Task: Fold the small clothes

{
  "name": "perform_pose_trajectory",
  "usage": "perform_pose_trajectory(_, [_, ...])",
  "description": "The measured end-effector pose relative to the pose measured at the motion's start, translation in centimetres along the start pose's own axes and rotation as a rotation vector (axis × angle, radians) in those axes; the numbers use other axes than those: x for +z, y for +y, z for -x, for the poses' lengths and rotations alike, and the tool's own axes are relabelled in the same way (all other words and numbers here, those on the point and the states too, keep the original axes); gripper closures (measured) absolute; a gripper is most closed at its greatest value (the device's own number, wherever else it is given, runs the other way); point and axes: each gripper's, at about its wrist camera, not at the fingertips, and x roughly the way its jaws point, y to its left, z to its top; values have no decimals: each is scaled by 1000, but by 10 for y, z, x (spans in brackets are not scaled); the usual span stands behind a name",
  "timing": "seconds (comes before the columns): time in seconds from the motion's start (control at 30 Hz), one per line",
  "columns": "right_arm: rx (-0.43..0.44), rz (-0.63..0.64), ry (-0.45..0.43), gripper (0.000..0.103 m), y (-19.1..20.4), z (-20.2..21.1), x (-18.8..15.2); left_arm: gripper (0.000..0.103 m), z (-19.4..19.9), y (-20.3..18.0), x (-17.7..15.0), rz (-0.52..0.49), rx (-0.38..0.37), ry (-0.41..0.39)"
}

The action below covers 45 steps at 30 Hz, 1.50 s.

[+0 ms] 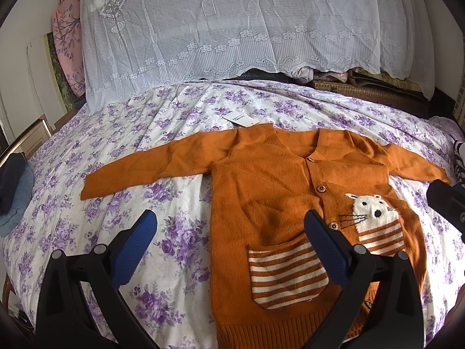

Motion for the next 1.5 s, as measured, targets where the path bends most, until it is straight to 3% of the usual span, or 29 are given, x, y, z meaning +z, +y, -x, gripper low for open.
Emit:
perform_pose_trajectory(0.97, [14,-33,21,3,4,-10,-3,4,-3,10,-7,14,-11,25])
perform_pose_trajectory(1.13, [21,-72,33,3,-6,-19,-4,4,-12,16,-9,20,12,36])
perform_pose_trajectory(1.23, [-18,-98,48,3,-17,-30,-3,4,-25,15,-6,18,41,38])
perform_pose_trajectory(1.33, [-65,-120,84,3,-29,-46,-4,4,-49,25,-9,35,74,102])
perform_pose_trajectory(1.5, [-83,-173,121,3,-69,-61,-4,4,-71,52,-10,125,-14,205])
